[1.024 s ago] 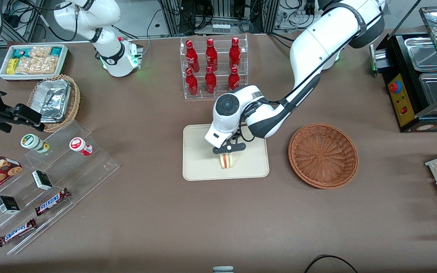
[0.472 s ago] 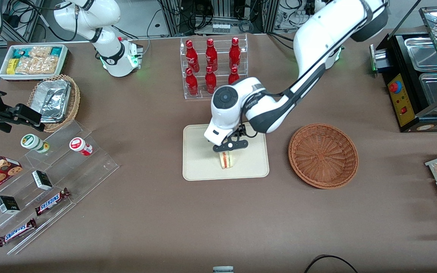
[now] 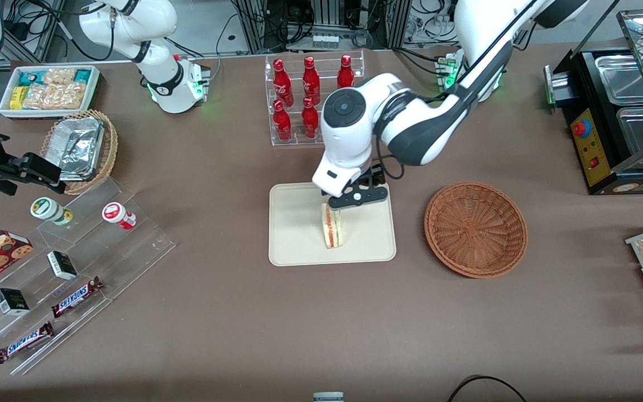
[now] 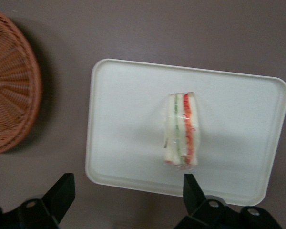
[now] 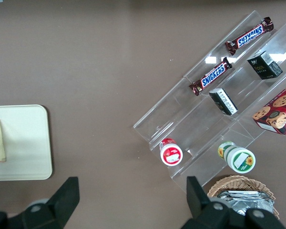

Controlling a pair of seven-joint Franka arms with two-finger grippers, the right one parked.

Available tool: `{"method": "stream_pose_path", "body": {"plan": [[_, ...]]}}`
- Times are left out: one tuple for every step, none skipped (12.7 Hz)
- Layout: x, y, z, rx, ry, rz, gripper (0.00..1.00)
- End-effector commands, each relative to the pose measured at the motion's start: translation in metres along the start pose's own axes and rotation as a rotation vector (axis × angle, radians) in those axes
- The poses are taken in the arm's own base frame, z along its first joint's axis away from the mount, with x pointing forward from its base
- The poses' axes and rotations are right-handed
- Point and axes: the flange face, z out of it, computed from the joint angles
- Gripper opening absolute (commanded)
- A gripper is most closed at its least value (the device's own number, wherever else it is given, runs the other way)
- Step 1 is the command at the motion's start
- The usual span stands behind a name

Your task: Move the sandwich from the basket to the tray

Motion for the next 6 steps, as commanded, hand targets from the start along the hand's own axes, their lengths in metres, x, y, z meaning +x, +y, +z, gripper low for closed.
{"method": "stream_pose_path", "body": {"plan": [[0.017,-0.041,-0.012,0.070,-0.022,-0.027,1.00],[0.024,-0.052,-0.010,0.083,-0.029,-0.031,1.00],[0.031,-0.067,-0.011,0.104,-0.041,0.007,1.00],[0.039,-0.084,-0.010,0.128,-0.062,0.031,1.00],[0.047,-0.097,-0.012,0.134,-0.069,0.041,1.00],[0.053,-0.107,-0.010,0.138,-0.074,0.047,1.00]]}}
